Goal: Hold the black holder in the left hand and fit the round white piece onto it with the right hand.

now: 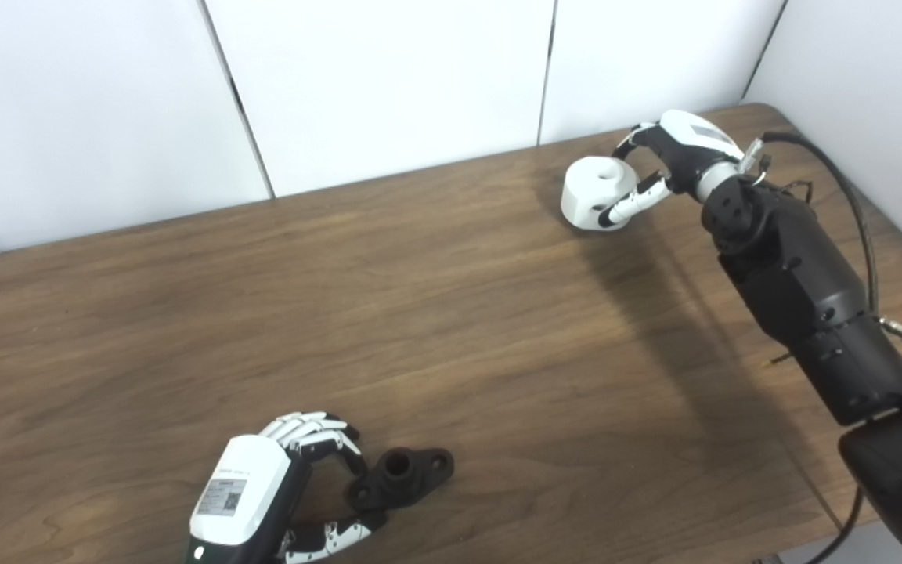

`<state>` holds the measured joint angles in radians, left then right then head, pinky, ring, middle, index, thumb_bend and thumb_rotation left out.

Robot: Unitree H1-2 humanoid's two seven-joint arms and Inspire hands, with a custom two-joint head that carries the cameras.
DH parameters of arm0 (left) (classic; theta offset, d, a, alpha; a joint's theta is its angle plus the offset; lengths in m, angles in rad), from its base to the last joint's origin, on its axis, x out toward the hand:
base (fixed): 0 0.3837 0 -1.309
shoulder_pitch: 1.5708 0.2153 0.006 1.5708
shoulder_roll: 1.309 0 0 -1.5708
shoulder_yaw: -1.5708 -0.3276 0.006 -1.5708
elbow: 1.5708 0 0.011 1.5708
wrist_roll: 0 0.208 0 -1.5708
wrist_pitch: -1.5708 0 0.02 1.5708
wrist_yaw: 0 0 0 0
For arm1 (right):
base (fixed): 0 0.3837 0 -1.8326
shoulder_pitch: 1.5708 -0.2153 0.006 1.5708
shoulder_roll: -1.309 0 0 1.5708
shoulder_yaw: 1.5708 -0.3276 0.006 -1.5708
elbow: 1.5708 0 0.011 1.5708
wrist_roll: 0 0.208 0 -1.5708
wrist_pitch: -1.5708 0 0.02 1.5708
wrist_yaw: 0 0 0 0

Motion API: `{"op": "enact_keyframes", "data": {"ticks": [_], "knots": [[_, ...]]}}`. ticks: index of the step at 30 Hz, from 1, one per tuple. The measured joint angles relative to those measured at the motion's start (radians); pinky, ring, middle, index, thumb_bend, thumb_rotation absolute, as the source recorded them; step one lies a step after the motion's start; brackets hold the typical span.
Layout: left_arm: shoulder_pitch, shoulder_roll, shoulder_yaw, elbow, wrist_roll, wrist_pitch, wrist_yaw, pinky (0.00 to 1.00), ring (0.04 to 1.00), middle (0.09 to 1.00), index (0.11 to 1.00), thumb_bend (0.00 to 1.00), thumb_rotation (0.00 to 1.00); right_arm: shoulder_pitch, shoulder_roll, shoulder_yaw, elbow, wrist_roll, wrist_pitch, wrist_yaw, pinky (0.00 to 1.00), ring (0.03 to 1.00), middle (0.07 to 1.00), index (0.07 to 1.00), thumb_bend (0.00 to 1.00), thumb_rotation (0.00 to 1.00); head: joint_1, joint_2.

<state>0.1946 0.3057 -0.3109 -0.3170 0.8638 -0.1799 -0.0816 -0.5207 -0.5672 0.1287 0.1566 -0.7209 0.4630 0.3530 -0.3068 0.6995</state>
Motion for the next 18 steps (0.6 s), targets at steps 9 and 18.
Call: {"op": "enact_keyframes", "data": {"ticks": [9,18], "knots": [[0.000,-0.001,0.000,0.000,0.000,0.000,-0.001,0.78,0.781,0.712,0.486,0.52,0.04,0.000,-0.007,0.012,0.000,0.006,-0.002,-0.013,0.86,1.000,0.917,0.708,0.85,0.29,0.000,0.005],[0.001,-0.001,0.000,-0.003,0.001,0.004,-0.005,0.78,0.785,0.715,0.487,0.52,0.04,0.000,-0.008,0.016,0.000,0.011,-0.005,-0.024,0.85,0.992,0.901,0.686,0.85,0.26,0.000,0.008]]}}
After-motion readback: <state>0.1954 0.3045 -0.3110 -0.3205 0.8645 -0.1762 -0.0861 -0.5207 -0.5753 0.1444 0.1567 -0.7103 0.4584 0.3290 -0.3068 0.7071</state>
